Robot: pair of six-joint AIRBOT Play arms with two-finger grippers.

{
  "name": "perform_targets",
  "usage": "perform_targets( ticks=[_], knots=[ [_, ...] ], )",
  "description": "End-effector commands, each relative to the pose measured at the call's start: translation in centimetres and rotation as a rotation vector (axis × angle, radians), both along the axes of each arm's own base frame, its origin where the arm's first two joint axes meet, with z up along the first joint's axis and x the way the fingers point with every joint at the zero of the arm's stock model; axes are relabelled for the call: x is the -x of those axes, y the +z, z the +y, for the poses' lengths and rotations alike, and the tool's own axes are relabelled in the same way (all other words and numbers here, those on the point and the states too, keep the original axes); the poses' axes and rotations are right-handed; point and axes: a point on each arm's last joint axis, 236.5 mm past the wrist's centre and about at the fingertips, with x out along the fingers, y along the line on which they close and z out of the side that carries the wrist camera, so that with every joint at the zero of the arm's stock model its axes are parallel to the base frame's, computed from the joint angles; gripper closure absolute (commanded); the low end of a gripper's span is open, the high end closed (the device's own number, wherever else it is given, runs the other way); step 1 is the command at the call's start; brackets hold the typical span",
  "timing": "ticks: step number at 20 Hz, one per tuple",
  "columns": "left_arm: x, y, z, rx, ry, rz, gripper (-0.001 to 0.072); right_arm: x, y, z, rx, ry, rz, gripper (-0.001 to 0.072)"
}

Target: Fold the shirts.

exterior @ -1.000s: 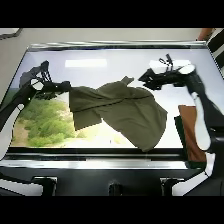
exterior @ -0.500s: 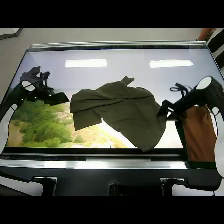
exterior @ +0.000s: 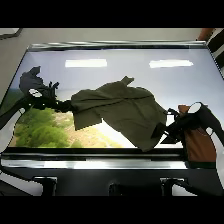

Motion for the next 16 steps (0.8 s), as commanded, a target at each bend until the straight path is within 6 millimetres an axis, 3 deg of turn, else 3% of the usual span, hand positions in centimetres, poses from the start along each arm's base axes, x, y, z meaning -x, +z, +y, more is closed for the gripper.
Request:
perform_targets(
  ticks=[1,3,6,7,8,9,10,11,13,14,15,16],
  knots=[
    [-0.3,0.6,-0.7,0.029,-0.015,-0.019,0.0672,2.6,-1.5,0.8,-0.01,-0.03,0.027,0.005],
    [-0.5,1.4,-0.5,0.032,-0.019,-0.031,0.0672,3.1,-2.4,2.0,-0.051,-0.056,0.023,0.0041],
    [-0.3,2.6,-0.7,0.045,-0.04,-0.033,0.0672,1.5,-3.6,4.2,-0.069,-0.119,-0.046,0.0043],
    [-0.2,3.0,-0.7,0.047,-0.045,-0.035,0.0672,1.2,-3.8,5.2,-0.068,-0.121,-0.056,0.0077],
    [0.0,3.4,-0.8,0.052,-0.053,-0.034,0.0672,0.6,-3.9,6.3,-0.071,-0.123,-0.077,0.023],
    [0.2,3.9,-0.9,0.053,-0.06,-0.039,0.0672,0.0,-3.5,7.2,-0.083,-0.109,-0.11,0.0563],
    [0.1,5.1,-0.8,0.05,-0.065,-0.065,0.0673,-1.1,-2.7,7.3,-0.085,-0.106,-0.145,0.0673],
    [-0.5,7.0,-0.5,0.044,-0.065,-0.113,0.0674,-2.6,-1.4,6.7,-0.074,-0.094,-0.204,0.0674],
    [-2.5,14.2,0.7,0.017,-0.045,-0.294,0.0674,-7.8,4.7,3.8,0.009,-0.066,-0.44,0.0674],
    [-3.4,20.0,1.5,0.007,-0.027,-0.429,0.0673,-11.1,10.2,1.3,0.084,-0.065,-0.63,0.0674],
    [-3.6,26.5,2.0,0.007,-0.001,-0.575,0.0674,-13.9,17.3,-1.5,0.187,-0.063,-0.856,0.0674],
    [-3.1,34.2,3.0,0.004,0.069,-0.734,0.0674,-15.5,25.3,-4.1,0.302,-0.078,-1.082,0.0674]
  ],
)
